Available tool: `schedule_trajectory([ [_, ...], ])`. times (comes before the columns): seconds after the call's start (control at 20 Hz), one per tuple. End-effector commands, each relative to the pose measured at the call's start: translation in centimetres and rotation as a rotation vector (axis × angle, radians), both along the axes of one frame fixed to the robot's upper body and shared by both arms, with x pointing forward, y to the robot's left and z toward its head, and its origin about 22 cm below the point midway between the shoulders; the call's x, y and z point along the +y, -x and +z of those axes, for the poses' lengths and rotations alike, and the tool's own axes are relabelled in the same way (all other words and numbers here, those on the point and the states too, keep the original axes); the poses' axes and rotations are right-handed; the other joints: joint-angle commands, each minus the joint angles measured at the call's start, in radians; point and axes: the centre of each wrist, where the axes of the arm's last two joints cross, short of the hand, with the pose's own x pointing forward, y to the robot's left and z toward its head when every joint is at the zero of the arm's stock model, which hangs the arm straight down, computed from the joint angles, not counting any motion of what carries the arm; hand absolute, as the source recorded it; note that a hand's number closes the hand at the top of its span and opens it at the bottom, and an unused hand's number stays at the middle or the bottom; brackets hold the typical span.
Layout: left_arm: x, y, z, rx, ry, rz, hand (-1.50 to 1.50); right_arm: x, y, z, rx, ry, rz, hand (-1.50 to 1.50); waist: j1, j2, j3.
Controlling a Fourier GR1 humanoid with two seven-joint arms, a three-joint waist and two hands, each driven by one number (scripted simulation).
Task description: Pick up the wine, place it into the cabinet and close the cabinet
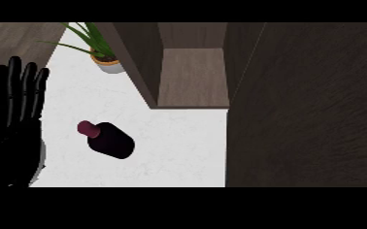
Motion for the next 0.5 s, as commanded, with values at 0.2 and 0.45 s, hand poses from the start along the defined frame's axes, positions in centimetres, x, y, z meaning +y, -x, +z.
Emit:
schedule_trajectory([
  [0.2,-4.5,-1.4,0.2,0.053,-0.091,-0.65,-1.5,1.2,1.5,-0.5,0.022,-0.053,0.056,-1.5,-0.073,0.022,-0.032],
  [0.45,-6.5,-0.1,-1.8,0.333,-0.033,-0.967,-1.5,3.9,3.2,-0.6,0.13,-0.037,0.384,-1.5,-0.042,0.018,-0.031],
])
